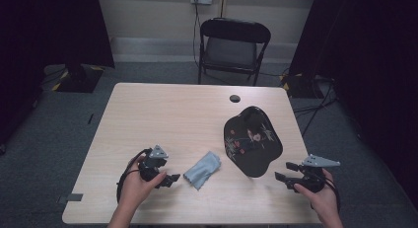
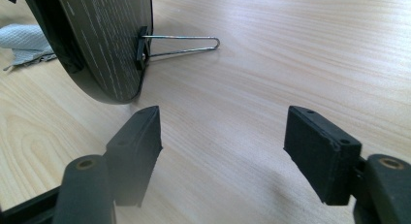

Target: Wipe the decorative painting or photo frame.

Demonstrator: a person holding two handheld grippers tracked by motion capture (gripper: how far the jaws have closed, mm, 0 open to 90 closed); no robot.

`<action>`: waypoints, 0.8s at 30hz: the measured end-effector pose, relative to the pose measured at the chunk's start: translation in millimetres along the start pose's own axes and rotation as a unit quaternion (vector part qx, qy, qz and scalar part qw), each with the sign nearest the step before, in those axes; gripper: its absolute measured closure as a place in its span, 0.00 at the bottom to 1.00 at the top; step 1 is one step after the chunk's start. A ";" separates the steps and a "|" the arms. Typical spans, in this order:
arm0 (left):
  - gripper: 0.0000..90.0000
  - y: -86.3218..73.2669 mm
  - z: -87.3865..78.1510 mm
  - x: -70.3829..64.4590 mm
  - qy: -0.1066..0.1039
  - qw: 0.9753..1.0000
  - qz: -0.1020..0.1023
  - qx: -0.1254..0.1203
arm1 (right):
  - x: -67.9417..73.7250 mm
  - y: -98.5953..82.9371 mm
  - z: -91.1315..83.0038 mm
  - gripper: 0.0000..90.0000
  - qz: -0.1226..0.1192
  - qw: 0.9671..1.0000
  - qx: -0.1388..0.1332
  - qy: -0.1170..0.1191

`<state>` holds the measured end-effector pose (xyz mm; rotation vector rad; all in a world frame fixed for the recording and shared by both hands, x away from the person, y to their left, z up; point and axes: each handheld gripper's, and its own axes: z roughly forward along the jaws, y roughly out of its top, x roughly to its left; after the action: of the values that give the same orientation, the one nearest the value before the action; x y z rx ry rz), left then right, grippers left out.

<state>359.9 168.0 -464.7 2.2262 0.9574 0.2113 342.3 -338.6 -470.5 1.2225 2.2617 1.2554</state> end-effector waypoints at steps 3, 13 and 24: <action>0.25 -4.5 -2.2 3.2 0.007 1.000 -0.001 0.011 | 0.2 -0.7 0.6 0.32 0.002 1.000 0.003 -0.002; 0.25 -19.3 -12.6 15.2 0.018 1.000 -0.006 0.009 | 0.0 -3.3 4.0 0.30 0.000 1.000 0.014 -0.008; 0.25 -32.0 -22.2 26.2 0.029 0.999 -0.024 0.007 | -2.0 -6.8 5.8 0.28 0.003 1.000 0.024 -0.008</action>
<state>351.4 213.5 -472.3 2.2171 1.0464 0.2502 343.3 -338.7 -479.6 1.2518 2.2911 1.1969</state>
